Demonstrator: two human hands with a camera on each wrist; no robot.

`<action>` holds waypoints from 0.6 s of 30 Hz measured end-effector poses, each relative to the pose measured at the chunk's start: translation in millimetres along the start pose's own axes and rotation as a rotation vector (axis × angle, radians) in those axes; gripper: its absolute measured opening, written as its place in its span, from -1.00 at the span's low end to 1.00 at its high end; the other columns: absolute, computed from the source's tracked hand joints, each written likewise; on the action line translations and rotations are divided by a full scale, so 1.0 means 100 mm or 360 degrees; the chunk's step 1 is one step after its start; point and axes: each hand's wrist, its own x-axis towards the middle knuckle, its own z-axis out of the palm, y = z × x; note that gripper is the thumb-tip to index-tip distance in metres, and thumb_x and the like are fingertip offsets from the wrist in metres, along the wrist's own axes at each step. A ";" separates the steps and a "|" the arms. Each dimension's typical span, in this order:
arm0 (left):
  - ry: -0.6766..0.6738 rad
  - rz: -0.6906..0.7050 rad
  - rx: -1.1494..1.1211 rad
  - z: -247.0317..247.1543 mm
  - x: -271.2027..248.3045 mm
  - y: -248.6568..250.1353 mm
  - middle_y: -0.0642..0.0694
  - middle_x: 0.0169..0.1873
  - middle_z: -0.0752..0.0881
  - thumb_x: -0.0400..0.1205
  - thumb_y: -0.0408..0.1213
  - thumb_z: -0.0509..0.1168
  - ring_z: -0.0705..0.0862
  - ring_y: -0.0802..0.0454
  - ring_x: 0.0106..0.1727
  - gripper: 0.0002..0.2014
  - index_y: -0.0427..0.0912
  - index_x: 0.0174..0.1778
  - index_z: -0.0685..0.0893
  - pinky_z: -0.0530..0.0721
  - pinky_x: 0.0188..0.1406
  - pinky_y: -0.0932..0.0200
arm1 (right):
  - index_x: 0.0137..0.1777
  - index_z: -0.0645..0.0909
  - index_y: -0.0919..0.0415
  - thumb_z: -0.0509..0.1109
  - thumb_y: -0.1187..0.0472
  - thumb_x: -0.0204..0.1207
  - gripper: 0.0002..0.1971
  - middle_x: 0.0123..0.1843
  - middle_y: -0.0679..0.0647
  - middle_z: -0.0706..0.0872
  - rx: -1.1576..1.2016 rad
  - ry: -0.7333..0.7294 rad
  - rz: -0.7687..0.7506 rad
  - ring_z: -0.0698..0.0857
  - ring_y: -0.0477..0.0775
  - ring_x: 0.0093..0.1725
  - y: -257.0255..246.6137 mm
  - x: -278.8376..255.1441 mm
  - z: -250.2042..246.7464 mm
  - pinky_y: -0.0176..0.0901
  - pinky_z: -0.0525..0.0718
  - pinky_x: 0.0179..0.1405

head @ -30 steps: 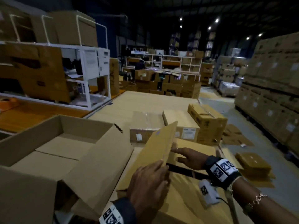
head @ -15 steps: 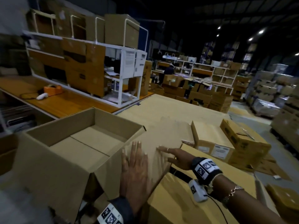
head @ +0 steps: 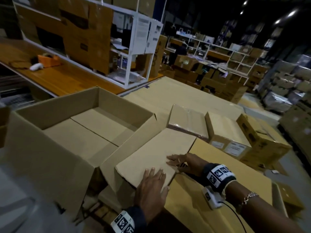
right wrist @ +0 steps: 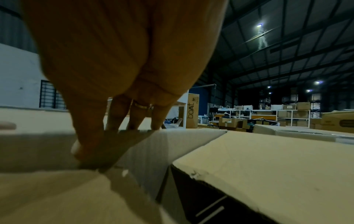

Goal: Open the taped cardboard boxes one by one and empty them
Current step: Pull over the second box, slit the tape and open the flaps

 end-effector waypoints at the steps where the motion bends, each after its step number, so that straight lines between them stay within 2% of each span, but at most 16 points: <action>1: 0.0025 0.0003 -0.0059 -0.01 0.00 0.01 0.04 0.70 0.32 0.74 0.14 0.02 0.19 -0.07 0.74 -0.40 -0.03 0.68 0.40 -0.35 0.67 0.18 | 0.52 0.58 -0.03 0.44 0.25 0.58 -0.50 0.50 -0.03 0.63 0.0022 0.0024 -0.0001 0.59 0.00 0.47 0.00 -0.02 0.01 -0.22 0.48 0.46; 3: -0.0016 -0.0036 -0.0148 -0.05 0.00 0.03 0.12 0.74 0.17 0.78 0.11 0.02 0.03 0.03 0.77 -0.43 0.05 0.73 0.28 -0.33 0.65 0.21 | 0.50 0.60 -0.03 0.46 0.23 0.60 -0.53 0.52 -0.04 0.62 0.0130 0.0023 0.0013 0.56 -0.02 0.51 0.00 -0.05 0.01 -0.20 0.45 0.53; 5: -0.0090 -0.0071 -0.0208 -0.11 0.02 0.04 0.17 0.76 0.07 0.81 0.06 0.04 -0.06 0.07 0.78 -0.44 0.10 0.75 0.18 -0.16 0.69 0.16 | 0.51 0.59 -0.08 0.49 0.24 0.59 -0.50 0.57 -0.12 0.55 0.0220 0.0031 -0.0099 0.46 -0.09 0.59 0.06 -0.07 0.00 -0.20 0.39 0.59; 8: -0.0200 -0.0021 -0.0093 -0.21 0.18 0.14 0.11 0.77 0.06 0.79 0.00 0.11 -0.02 0.03 0.78 -0.41 0.05 0.76 0.14 0.01 0.70 0.07 | 0.54 0.56 -0.02 0.52 0.22 0.57 -0.47 0.60 -0.19 0.49 0.0276 0.0013 -0.0130 0.41 -0.22 0.59 0.10 -0.09 -0.10 -0.29 0.37 0.58; 11: -0.0333 0.0001 -0.0028 -0.26 0.42 0.20 -0.06 0.78 0.05 0.78 -0.05 0.17 0.03 -0.06 0.78 -0.32 -0.12 0.78 0.06 0.06 0.71 0.03 | 0.52 0.58 -0.04 0.57 0.25 0.52 -0.43 0.59 -0.25 0.48 0.0291 0.0066 0.0005 0.46 -0.24 0.56 0.24 -0.04 -0.16 -0.16 0.45 0.58; 15: -0.0369 -0.0013 0.0023 -0.22 0.61 0.29 -0.11 0.79 -0.05 0.80 -0.09 0.16 -0.06 -0.10 0.78 -0.30 -0.18 0.78 -0.02 -0.02 0.75 -0.01 | 0.54 0.55 -0.08 0.56 0.27 0.51 -0.40 0.62 -0.25 0.44 0.0202 0.0035 0.0097 0.43 -0.18 0.59 0.48 0.05 -0.26 -0.01 0.46 0.59; 18: -0.0354 0.0007 0.0074 -0.12 0.61 0.32 -0.08 0.79 -0.09 0.81 -0.09 0.10 -0.12 -0.10 0.78 -0.31 -0.14 0.79 -0.08 -0.15 0.75 -0.03 | 0.54 0.57 -0.01 0.58 0.25 0.49 -0.40 0.61 -0.16 0.49 0.0193 0.0036 0.0078 0.47 -0.13 0.57 0.55 0.12 -0.26 -0.10 0.48 0.56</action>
